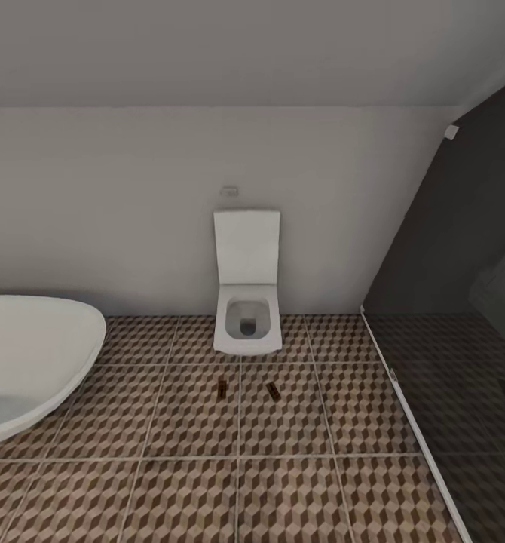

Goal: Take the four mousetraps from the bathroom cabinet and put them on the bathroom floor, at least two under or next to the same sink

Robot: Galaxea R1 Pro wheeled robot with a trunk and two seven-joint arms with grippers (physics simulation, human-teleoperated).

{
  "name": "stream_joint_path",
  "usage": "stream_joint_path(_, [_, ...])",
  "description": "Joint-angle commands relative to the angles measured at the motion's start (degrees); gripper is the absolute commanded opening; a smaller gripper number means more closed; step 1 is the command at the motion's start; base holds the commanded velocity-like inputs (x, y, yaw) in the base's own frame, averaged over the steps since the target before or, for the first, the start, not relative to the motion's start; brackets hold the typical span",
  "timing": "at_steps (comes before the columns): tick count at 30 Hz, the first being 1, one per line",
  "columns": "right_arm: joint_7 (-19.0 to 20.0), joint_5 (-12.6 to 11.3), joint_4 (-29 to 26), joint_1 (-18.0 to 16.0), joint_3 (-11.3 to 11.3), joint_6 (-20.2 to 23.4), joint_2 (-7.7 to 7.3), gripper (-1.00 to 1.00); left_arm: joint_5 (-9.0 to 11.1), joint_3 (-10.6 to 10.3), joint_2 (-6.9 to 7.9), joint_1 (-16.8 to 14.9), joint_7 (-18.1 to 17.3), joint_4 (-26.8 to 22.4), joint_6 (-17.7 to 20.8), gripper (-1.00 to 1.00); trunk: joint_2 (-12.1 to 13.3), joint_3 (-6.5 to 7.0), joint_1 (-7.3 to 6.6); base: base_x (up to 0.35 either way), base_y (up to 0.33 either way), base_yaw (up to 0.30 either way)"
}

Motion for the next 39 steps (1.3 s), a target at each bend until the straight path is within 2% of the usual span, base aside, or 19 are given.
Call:
stream_joint_path(1, [0.3,0.2,0.0,0.0,-0.5,0.2,0.01,1.00,0.0,-0.4,-0.04,0.1,0.3,0.1,-0.1,1.00,-0.1,0.01,0.03,0.000,0.000,0.000])
stream_joint_path(10, [0.3,0.1,0.0,0.0,-0.5,1.7,-0.01,1.00,0.0,-0.4,0.00,0.5,0.3,0.1,-0.1,1.00,-0.1,0.82,0.03,0.000,0.000,0.000])
stream_joint_path(39, [0.2,0.1,0.0,0.0,-0.5,1.9,-0.12,1.00,0.0,-0.4,0.02,0.5,0.3,0.1,-0.1,1.00,-0.1,3.19,0.03,0.000,0.000,0.000])
